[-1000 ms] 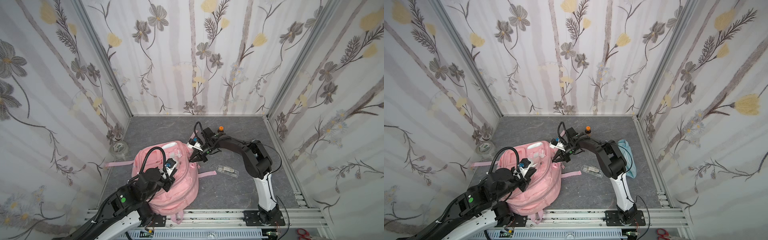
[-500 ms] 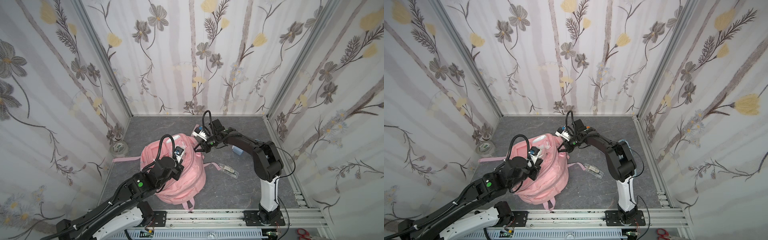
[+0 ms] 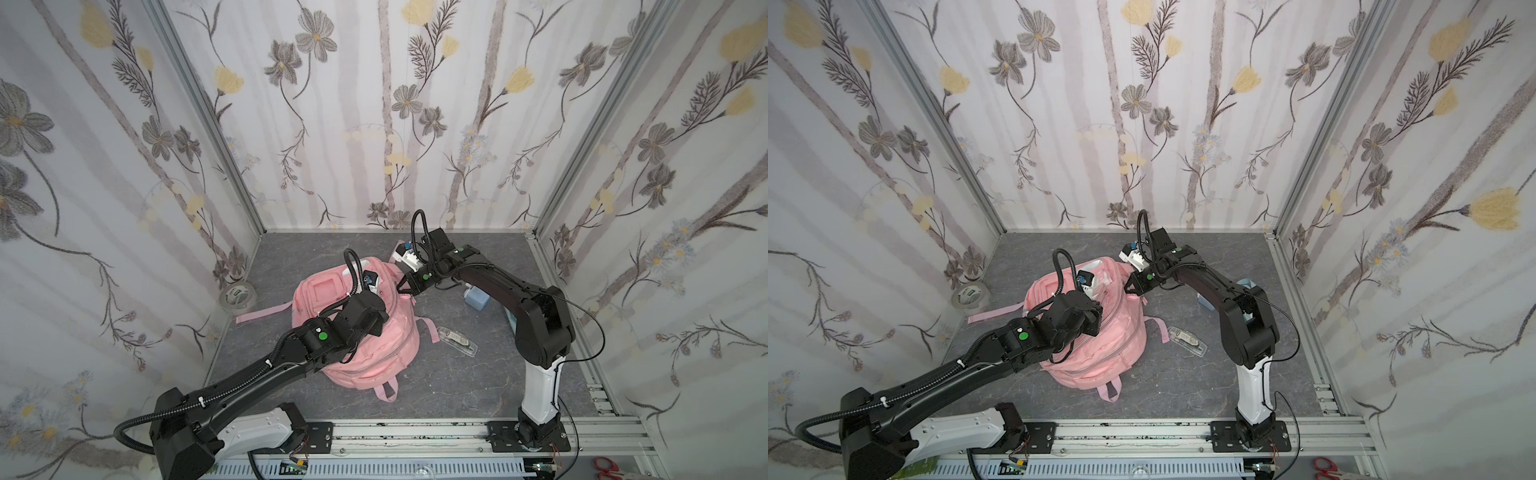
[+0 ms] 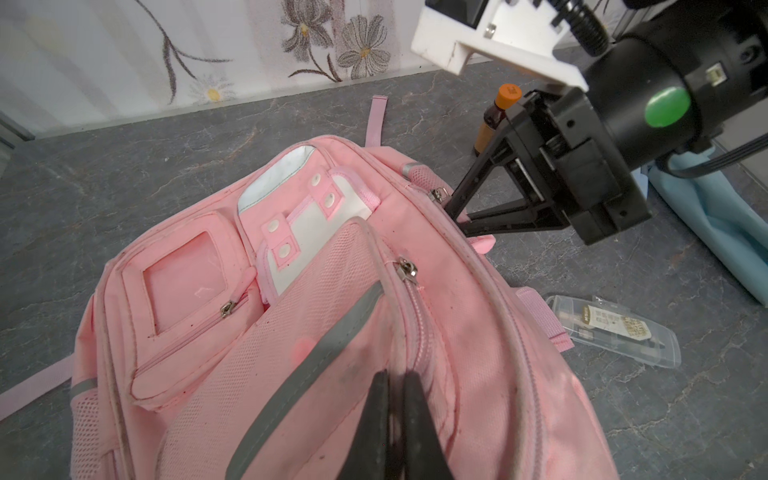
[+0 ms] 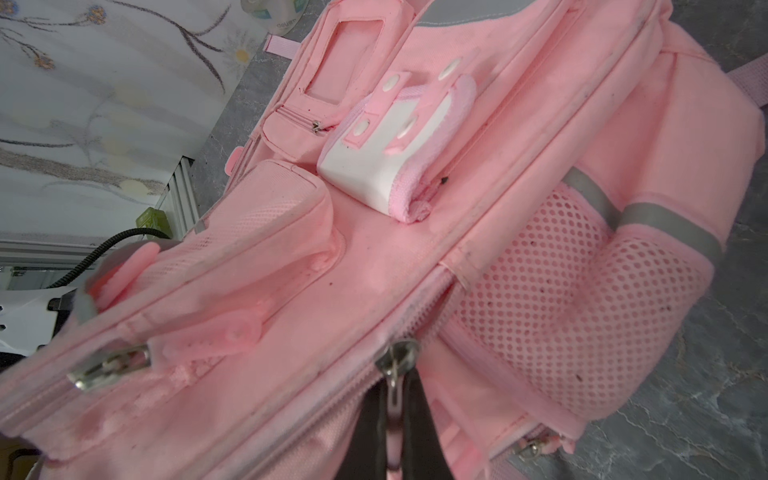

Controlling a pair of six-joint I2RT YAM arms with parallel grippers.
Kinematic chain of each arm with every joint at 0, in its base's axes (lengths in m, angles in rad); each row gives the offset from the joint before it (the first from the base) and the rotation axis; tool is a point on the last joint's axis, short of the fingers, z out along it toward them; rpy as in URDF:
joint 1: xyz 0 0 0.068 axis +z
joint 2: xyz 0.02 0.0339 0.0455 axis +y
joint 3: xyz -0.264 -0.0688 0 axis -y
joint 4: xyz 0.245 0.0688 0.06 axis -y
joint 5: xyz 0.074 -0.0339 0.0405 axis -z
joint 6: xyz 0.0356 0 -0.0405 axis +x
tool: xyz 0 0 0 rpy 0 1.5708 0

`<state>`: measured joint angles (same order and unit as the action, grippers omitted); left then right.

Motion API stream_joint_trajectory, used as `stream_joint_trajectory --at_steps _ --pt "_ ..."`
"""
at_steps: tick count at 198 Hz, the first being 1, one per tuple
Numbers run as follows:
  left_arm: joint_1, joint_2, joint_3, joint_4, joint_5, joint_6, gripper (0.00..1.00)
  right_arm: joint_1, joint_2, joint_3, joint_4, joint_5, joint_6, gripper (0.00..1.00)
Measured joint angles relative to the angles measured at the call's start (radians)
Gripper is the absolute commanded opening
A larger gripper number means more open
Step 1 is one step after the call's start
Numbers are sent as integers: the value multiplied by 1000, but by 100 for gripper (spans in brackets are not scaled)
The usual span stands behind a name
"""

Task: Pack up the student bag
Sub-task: 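Pull the zipper pull along the backpack top with the right gripper while the left holds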

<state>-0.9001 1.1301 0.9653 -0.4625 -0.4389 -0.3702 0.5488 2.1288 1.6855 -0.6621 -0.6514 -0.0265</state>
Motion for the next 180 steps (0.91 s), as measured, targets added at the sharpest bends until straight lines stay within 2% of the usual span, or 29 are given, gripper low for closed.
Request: stream_joint_trajectory --at_steps 77,116,121,137,180 --pt "-1 81 76 -98 -87 -135 0 0 -25 45 -94 31 11 0" --pt "-13 48 76 -134 -81 -101 0 3 13 135 -184 41 10 0" --pt "-16 42 76 -134 -71 -88 0 3 20 144 -193 42 10 2" --pt "-24 23 76 -137 -30 -44 0 -1 41 154 -216 40 16 18" --pt "-29 1 73 -159 39 -6 0 -6 76 143 -220 41 18 23"
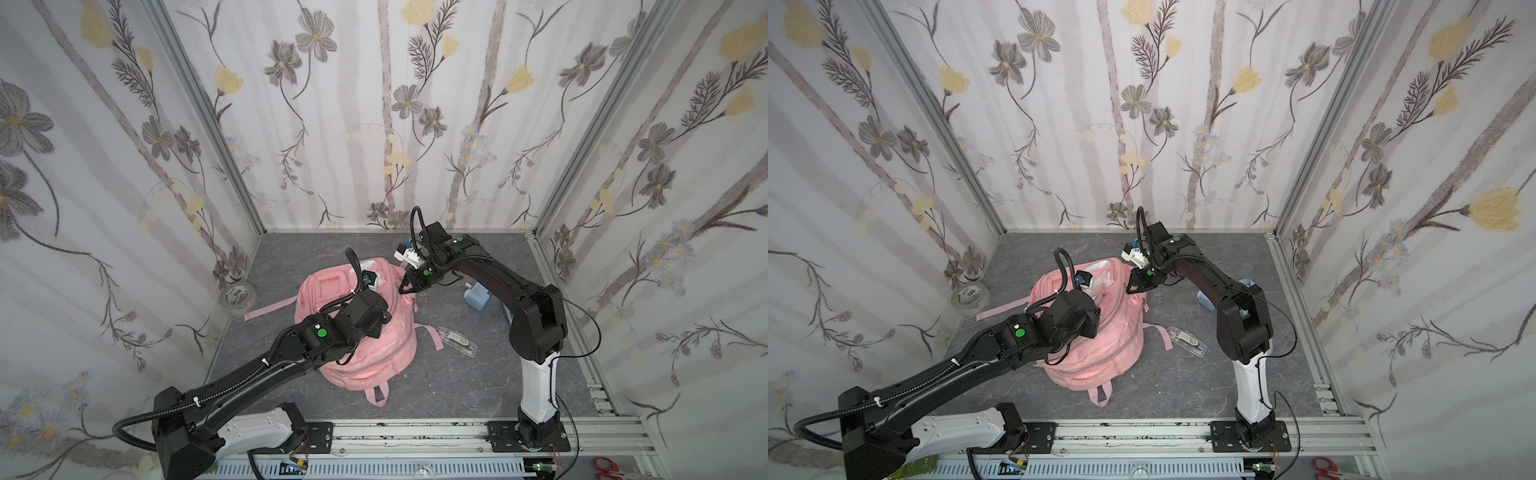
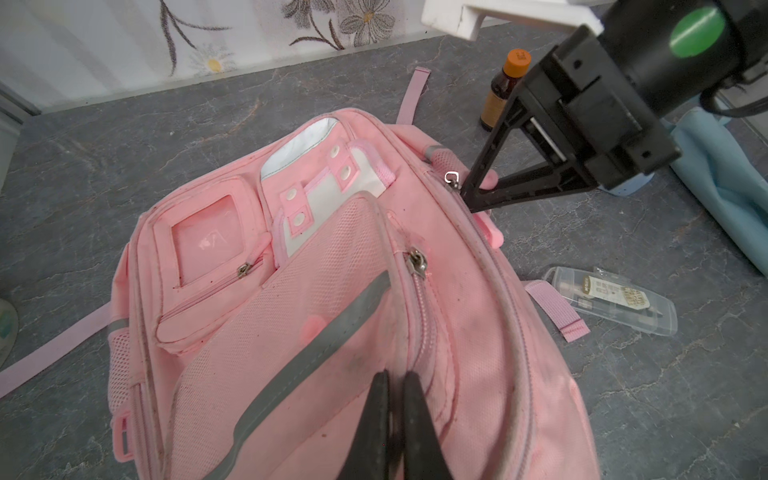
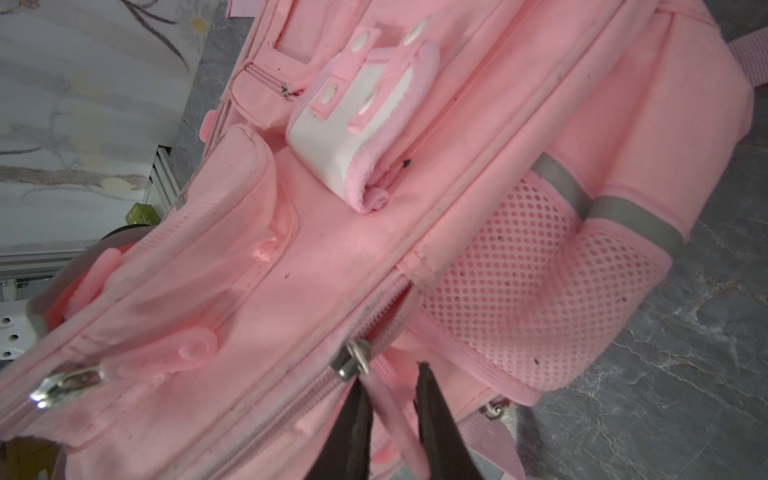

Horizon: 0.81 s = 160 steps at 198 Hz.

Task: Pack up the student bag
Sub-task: 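Pull the zipper pull along the backpack top with the right gripper while the left holds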

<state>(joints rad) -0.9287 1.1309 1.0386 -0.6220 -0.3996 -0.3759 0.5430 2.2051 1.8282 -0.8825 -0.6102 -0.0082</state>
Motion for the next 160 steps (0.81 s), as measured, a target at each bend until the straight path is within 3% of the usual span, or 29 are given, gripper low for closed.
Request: stream_joint_trajectory --at_steps 13,46,91,160 --pt "0 1 -5 -3 12 0 0 -3 16 -11 14 -21 0 22" --pt "-2 -2 -31 10 27 -13 0 -6 23 -58 75 -111 -1 0" --pt "-2 3 -31 0 19 -66 0 -4 3 -90 116 -135 -2 0" --pt "-5 136 75 -82 -4 -171 0 62 -98 -91 36 53 -31 0"
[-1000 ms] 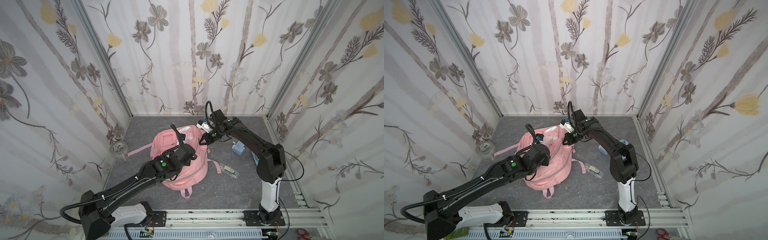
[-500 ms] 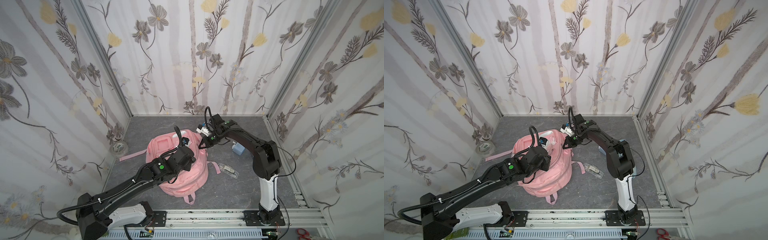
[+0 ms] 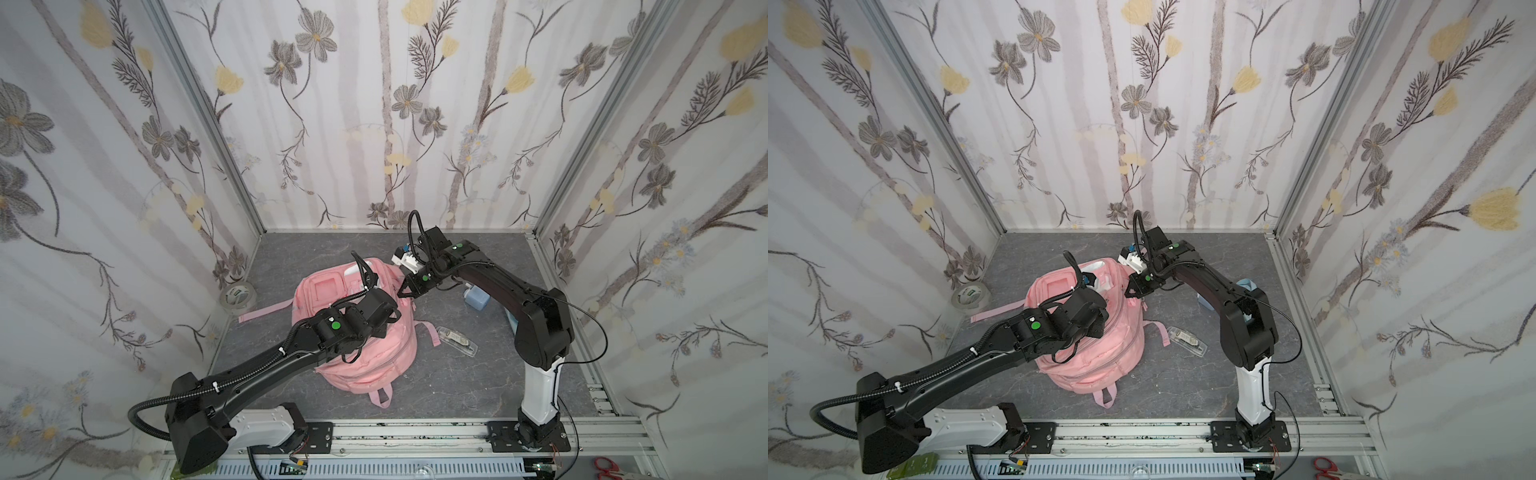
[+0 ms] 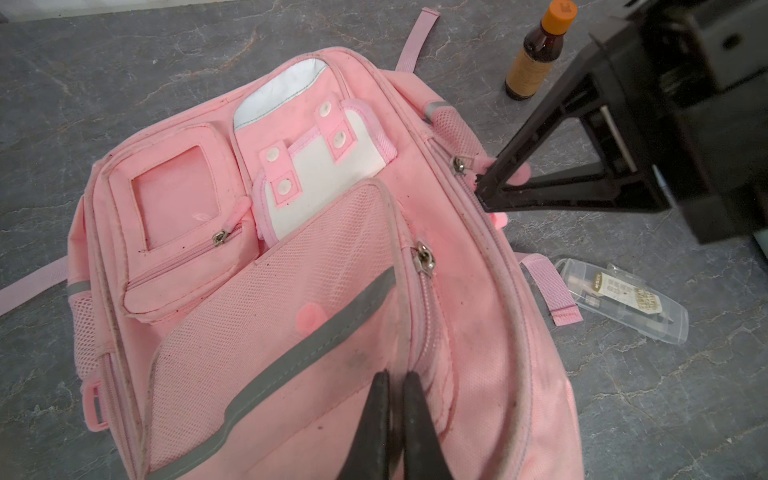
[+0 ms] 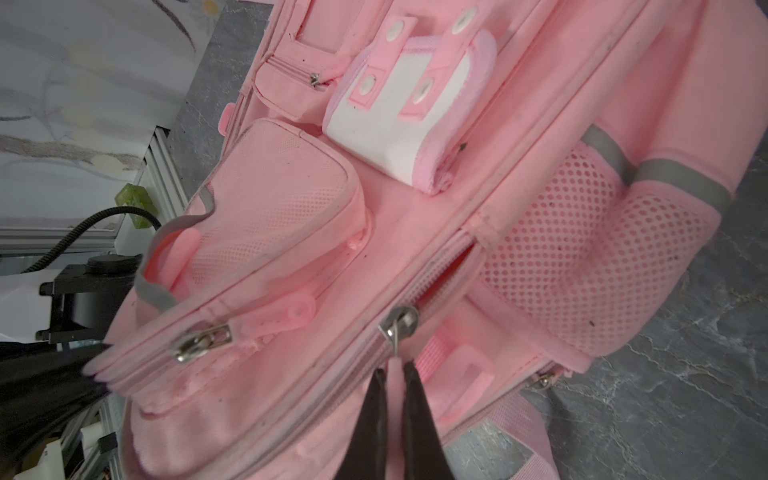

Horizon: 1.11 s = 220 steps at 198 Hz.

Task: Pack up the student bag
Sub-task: 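Pull the zipper pull along the backpack top with the right gripper while the left holds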

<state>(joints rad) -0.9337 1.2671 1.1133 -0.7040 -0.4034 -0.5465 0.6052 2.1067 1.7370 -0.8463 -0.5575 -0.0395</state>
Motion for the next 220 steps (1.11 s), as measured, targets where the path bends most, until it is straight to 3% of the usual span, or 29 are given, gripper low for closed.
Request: stream_joint_trajectory --at_steps 44,47,55,63,74,140,170,191,220 --pt "0 30 27 -3 5 -6 0 22 -39 -37 -30 43 -21 0" --pt "0 29 27 -2 8 -3 6 21 -45 -44 -29 41 -21 0" --pt "1 21 18 13 20 16 47 18 -61 -58 -29 37 -21 0" --pt "2 3 -1 37 43 46 73 11 -78 -76 -24 28 -21 0" --pt "2 -45 -40 78 74 86 87 -2 -93 -93 -22 6 -20 0" --pt "70 -402 -309 194 268 352 84 -47 -97 -105 2 -45 -5 0" --pt "76 -381 -325 189 275 427 82 -45 -97 -111 5 -52 -5 0" --pt "76 -334 -325 190 251 467 75 -46 -97 -116 5 -60 -6 0" --pt "89 -274 -325 206 196 502 54 -47 -97 -117 6 -64 -6 0"
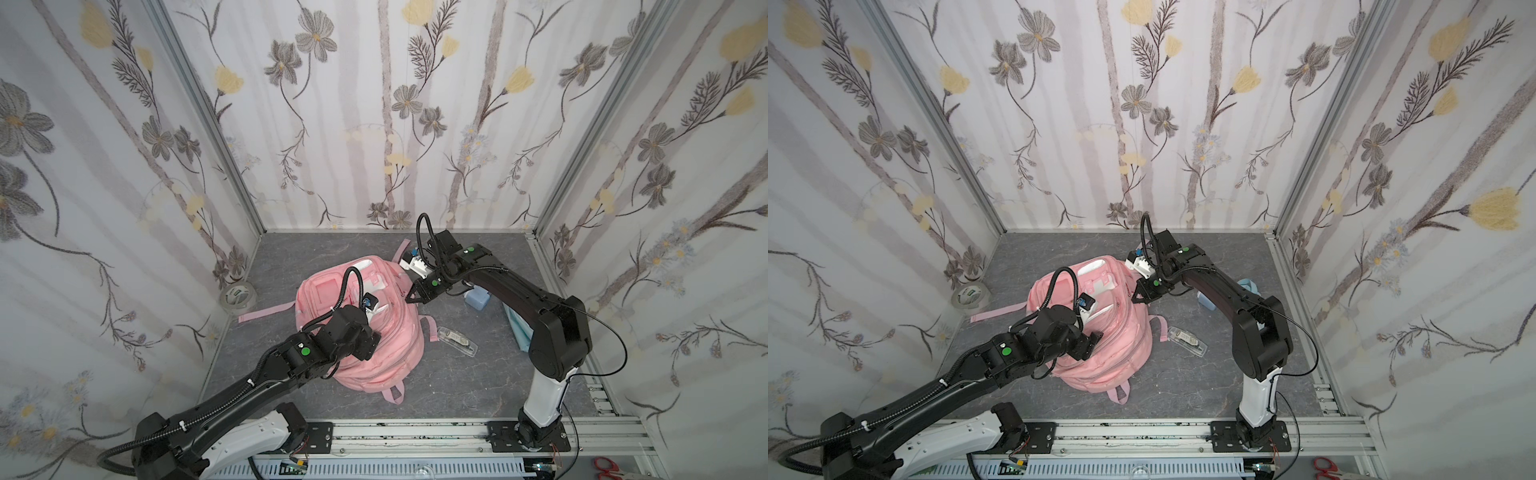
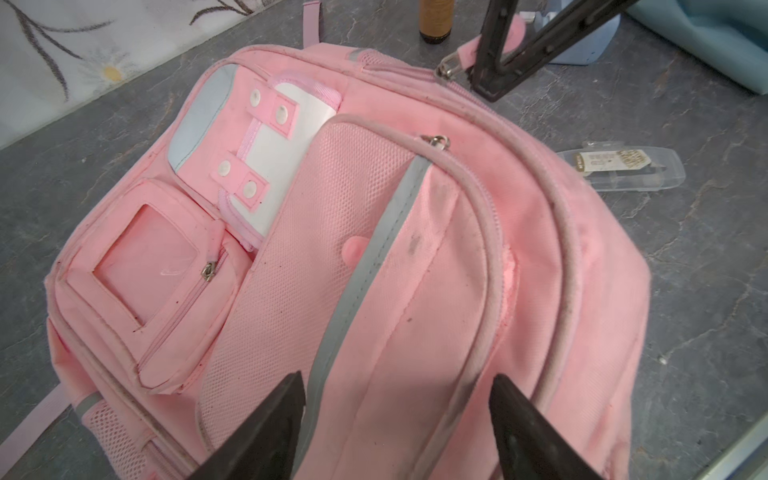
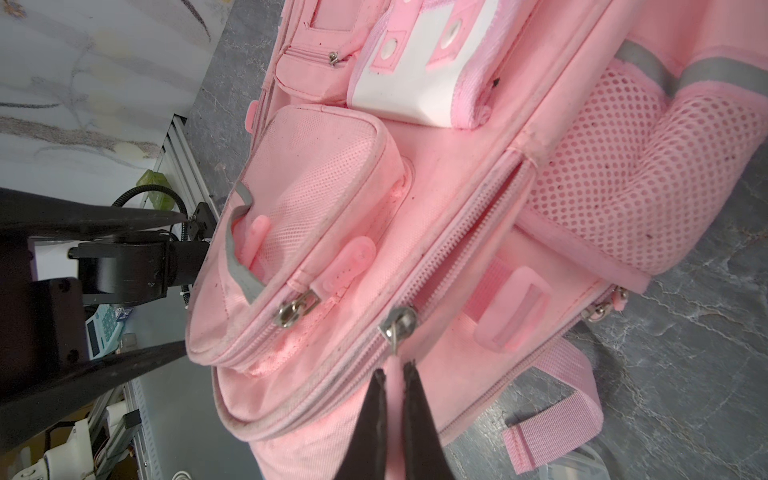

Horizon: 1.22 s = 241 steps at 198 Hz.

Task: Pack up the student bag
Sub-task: 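Pull the zipper pull along the backpack top with the right gripper while the left holds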

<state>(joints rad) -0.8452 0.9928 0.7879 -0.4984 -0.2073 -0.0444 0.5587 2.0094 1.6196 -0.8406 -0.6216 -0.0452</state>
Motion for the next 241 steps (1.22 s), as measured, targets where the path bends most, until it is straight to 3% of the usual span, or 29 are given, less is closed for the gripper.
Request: stream_joint_trajectory --at_steps 37,88,118,159,194,241 --pt "13 23 -3 49 -1 40 0 0 0 -3 12 0 0 0" --pt "31 -30 14 33 16 10 0 1 4 21 13 3 0 0" --pt "35 2 83 19 67 -138 0 11 42 111 -11 29 1 0" --pt "24 204 265 -53 165 -348 0 19 65 153 -19 131 12 0" --pt "20 362 404 -149 156 -486 0 19 39 126 -17 185 18 0" --pt "32 351 392 -165 61 -650 0 4 4 92 -27 183 18 0"
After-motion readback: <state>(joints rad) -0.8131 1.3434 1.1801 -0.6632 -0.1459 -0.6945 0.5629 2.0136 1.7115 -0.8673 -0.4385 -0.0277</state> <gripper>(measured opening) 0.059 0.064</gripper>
